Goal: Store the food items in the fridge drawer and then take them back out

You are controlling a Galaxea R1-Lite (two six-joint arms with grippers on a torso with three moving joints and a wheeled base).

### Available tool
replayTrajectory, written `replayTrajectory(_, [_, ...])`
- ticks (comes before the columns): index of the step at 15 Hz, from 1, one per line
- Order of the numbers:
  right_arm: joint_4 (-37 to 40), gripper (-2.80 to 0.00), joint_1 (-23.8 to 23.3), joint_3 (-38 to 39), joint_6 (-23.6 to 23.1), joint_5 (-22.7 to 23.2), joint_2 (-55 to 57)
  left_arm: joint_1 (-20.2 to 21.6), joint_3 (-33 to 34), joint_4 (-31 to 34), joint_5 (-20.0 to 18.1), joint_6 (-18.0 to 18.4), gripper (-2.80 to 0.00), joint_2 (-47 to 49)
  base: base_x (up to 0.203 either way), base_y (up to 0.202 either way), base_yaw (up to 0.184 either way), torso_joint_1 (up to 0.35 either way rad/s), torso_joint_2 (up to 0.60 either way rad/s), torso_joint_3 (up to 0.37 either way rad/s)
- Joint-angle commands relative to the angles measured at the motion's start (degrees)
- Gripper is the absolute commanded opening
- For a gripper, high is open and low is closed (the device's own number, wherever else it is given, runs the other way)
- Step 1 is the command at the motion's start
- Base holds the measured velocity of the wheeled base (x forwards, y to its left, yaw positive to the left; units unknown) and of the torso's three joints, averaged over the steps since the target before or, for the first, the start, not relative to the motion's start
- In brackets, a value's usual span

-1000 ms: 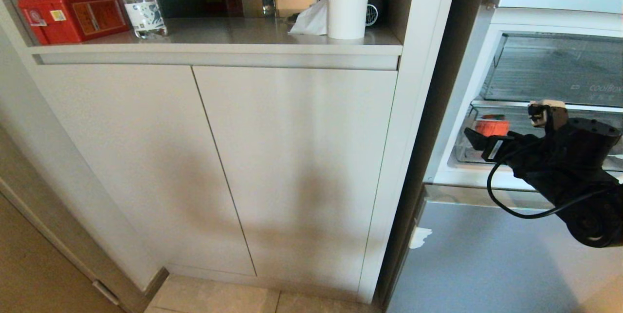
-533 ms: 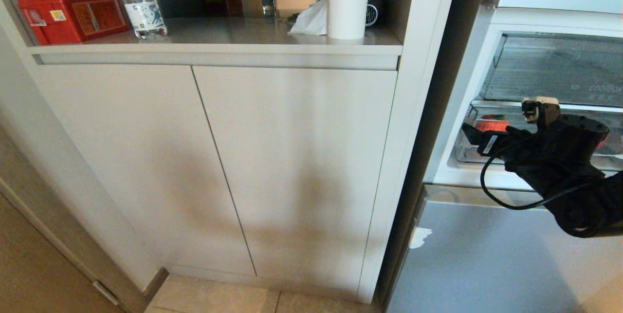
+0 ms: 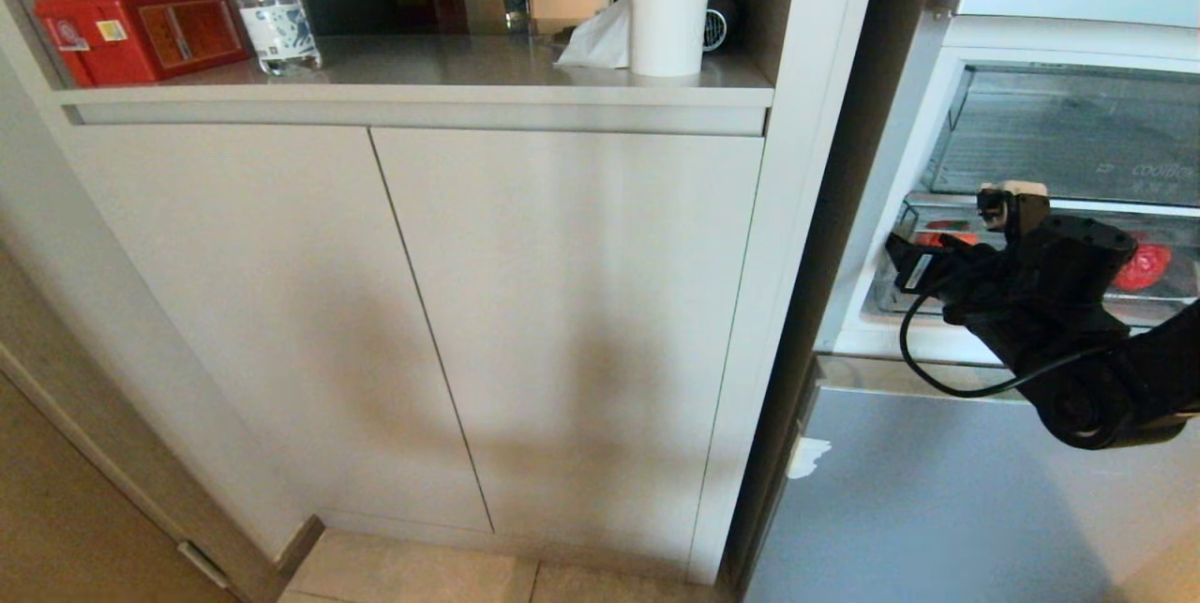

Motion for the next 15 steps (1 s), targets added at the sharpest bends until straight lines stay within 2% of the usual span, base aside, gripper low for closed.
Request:
replayTrajectory(1, [-0.2, -2.8, 1.1, -1.2, 0.0, -0.7, 1.4, 0.0, 0.1, 0.0, 0.0, 0.0, -2.8, 0.0, 0.0, 0.0, 0.0, 0.0, 0.0, 0.0])
replayTrajectory(6, [-0.2, -2.8, 1.3, -0.2, 0.1, -0.7, 0.4, 0.0, 0.1, 0.0, 0.0, 0.0, -2.8, 0.0, 0.0, 0.0, 0.0, 0.0, 0.0, 0.0])
replayTrajectory(9, [-0.3, -2.8, 1.2, 3.1, 0.6, -0.5, -2.4, 0.0, 0.1, 0.0, 0.0, 0.0, -2.8, 0.0, 0.0, 0.0, 0.0, 0.0, 0.0, 0.0])
replayTrajectory(15, [-0.4, -2.8, 1.4, 16.3, 1.4, -0.1, -14.0, 0.0, 0.1, 0.0, 0.0, 0.0, -2.8, 0.0, 0.0, 0.0, 0.0, 0.0, 0.0, 0.0])
